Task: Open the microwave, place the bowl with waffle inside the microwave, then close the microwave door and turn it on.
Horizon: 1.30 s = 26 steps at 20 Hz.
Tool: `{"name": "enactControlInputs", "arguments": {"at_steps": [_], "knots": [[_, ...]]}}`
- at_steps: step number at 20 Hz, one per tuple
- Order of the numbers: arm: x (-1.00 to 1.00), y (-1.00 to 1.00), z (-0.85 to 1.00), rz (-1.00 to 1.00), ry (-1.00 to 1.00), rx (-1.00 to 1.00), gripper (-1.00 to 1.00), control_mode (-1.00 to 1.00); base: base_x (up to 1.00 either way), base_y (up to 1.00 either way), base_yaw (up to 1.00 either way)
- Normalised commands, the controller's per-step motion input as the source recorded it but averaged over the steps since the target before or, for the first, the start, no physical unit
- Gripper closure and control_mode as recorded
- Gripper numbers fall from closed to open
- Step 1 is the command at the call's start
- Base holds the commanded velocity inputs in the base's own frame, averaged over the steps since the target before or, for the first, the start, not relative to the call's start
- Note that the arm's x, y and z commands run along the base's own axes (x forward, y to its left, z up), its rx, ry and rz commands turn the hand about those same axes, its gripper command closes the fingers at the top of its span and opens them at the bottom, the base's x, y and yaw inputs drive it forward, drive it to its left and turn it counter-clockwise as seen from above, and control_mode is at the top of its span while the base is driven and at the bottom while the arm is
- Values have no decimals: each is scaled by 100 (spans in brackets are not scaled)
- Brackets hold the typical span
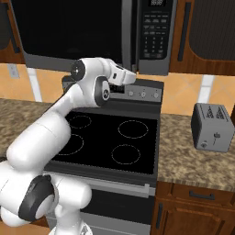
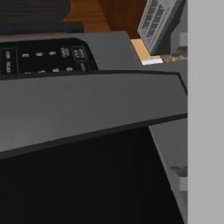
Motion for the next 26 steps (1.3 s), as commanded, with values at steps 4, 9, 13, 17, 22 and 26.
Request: {"name": "enactControlInputs", "arguments": {"at_steps": [4,9,13,17,22,26], "knots": [[52,-32,0,10,0,0,-100,-100,0,0,0],[49,-45,0,22,4,0,-100,-100,0,0,0],[49,-41,0,28,3,0,-100,-100,0,0,0],[39,-28,0,25,2,0,-100,-100,0,0,0],[-45,-1,9,6,0,0,-100,-100,0,0,0],[-89,0,62,0,0,0,-100,-100,0,0,0]]}}
